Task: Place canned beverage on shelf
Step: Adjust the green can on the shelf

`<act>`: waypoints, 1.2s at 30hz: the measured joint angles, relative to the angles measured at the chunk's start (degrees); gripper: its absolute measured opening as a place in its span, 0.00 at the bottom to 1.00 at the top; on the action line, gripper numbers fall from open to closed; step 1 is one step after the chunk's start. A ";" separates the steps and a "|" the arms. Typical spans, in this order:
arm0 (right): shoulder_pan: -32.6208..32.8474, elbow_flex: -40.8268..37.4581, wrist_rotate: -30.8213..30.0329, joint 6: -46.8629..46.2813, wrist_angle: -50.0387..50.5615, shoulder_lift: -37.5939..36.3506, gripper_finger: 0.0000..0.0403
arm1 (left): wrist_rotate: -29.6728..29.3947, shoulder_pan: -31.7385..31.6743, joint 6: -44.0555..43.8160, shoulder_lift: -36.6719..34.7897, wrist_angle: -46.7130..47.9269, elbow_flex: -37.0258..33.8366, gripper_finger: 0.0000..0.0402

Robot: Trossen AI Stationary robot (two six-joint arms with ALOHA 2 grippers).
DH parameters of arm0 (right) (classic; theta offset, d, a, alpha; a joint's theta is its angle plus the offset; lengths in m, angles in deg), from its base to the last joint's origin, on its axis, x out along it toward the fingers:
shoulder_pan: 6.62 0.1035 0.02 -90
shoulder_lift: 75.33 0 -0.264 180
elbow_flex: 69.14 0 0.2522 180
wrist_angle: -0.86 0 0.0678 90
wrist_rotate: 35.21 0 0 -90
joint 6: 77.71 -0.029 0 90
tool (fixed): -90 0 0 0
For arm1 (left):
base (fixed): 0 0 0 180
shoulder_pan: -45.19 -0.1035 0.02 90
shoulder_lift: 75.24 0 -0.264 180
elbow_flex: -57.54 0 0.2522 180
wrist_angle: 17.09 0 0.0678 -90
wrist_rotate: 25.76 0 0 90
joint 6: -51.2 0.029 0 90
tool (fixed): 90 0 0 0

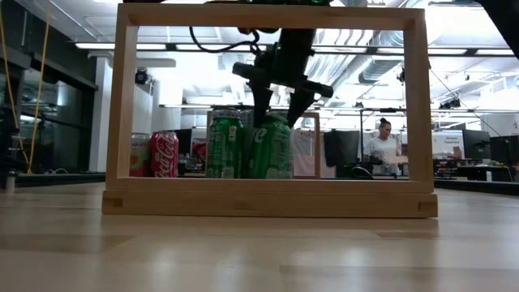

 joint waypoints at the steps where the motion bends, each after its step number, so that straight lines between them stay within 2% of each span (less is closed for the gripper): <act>1: -0.04 0.11 0.06 -0.19 -0.20 0.30 0.64 | 0.00 0.00 -0.03 0.00 -0.04 0.00 0.70; 10: -0.09 0.09 -0.46 -0.67 -1.77 0.65 0.76 | 0.00 0.00 -0.51 -0.01 -0.45 0.00 0.70; 24: -0.04 0.03 2.48 -0.80 -1.80 0.52 0.78 | 0.00 0.00 -0.53 -0.02 -0.59 0.00 0.70; 36: -0.54 -0.02 2.17 -1.14 -2.21 0.52 0.78 | 0.00 0.00 -0.53 0.00 -0.66 0.00 0.70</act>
